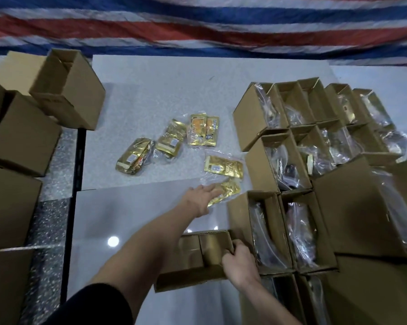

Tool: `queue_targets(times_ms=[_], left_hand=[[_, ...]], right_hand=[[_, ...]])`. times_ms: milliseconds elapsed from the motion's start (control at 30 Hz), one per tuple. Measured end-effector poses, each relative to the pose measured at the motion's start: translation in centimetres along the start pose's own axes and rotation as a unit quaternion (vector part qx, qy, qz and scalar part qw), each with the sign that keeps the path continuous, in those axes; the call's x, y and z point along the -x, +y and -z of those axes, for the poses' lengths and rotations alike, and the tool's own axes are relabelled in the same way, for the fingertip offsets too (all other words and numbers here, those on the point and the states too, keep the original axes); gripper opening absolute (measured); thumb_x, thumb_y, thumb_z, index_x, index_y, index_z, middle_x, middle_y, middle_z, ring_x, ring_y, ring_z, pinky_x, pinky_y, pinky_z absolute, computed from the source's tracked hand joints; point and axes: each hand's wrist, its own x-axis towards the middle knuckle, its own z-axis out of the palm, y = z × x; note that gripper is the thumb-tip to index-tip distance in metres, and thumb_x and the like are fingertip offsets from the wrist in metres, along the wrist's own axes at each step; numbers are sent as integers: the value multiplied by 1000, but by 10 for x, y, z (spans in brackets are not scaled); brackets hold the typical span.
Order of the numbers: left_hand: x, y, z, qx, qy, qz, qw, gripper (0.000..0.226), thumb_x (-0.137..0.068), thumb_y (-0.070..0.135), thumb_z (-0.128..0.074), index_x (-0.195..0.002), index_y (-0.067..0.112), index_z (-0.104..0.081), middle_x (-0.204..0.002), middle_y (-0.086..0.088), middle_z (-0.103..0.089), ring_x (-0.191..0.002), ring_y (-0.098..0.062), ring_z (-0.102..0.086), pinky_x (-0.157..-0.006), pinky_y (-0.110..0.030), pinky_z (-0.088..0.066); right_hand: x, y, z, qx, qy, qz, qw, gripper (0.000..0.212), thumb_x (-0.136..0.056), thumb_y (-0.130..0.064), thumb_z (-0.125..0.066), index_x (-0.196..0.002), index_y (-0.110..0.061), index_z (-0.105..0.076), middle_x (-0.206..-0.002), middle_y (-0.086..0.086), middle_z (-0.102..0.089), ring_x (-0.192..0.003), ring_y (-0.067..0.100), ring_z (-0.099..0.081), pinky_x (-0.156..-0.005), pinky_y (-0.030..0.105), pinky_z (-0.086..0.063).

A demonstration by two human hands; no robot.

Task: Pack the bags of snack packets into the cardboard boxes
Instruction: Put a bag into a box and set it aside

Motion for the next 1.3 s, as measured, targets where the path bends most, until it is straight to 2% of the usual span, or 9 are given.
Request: queue_targets(times_ms=[267,433,567,633,800,900,1000,1167,1300], left_hand=[[53,-31,8,18,-71,35,997,55,-97,28,-53,-149,39,-38,-155,10,-38,-139,-19,-40,-110,-39,-36],[105,-56,-3,168,-99,121,973,24,-96,34,-55,-111,22,-70,-118,0,-68,-108,-23,-61,-97,-37,-49],[128,-80,-25,210,74,261,939,16,-92,33,-61,-96,18,-64,-112,-5,-64,-103,-26,-61,-88,-35,-50],[130,-89,-35,229,124,287,922,27,-88,27,-69,-110,15,-63,-124,-8,-55,-113,-27,-56,-97,-38,-46],[117,-92,-40,236,116,271,926,84,-89,15,-69,-156,12,-18,-164,-6,-16,-141,-31,-37,-115,-38,-33],[109,-93,-34,255,107,287,917,80,-94,26,-62,-157,17,-13,-158,-9,-32,-136,-34,-43,-110,-43,-38],[108,-89,-32,283,100,322,898,64,-97,31,-56,-150,13,-26,-144,-13,-49,-128,-34,-51,-103,-42,-44],[115,-82,-30,275,85,348,892,24,-91,14,-52,-107,8,-68,-111,-10,-70,-102,-28,-65,-84,-35,-53],[124,-78,-22,315,108,315,888,21,-92,11,-45,-100,6,-63,-111,-12,-67,-102,-31,-62,-85,-36,-50]], right_hand=[[-1,-5,4,1,-30,15,999,39,-86,-5,-47,-121,-17,-60,-115,7,-68,-107,29,-60,-95,31,-46],[-4,-15,-2,27,-46,29,998,50,-84,-3,-46,-130,-17,-59,-123,8,-66,-115,29,-59,-102,34,-46],[-2,-22,-11,63,-67,58,994,53,-82,-2,-46,-128,-22,-62,-121,5,-68,-114,27,-61,-99,33,-49],[-2,-22,-13,70,-72,62,993,53,-80,0,-45,-125,-23,-63,-116,7,-70,-110,29,-63,-96,34,-51],[-3,-13,-14,72,-76,68,992,47,-77,2,-44,-110,-22,-67,-93,-2,-72,-93,21,-65,-85,31,-52],[-4,-11,-14,68,-66,61,994,50,-76,2,-43,-113,-22,-67,-92,-5,-71,-91,16,-64,-83,28,-50],[-5,-8,-16,67,-61,56,994,54,-75,2,-42,-118,-20,-66,-102,1,-72,-103,24,-64,-94,33,-50],[-4,-10,-18,67,-56,60,994,49,-76,4,-43,-108,-21,-69,-90,-4,-73,-88,16,-66,-87,33,-54],[3,-9,-18,61,-49,63,995,48,-76,4,-42,-103,-24,-70,-88,-4,-73,-88,18,-66,-85,32,-54]])
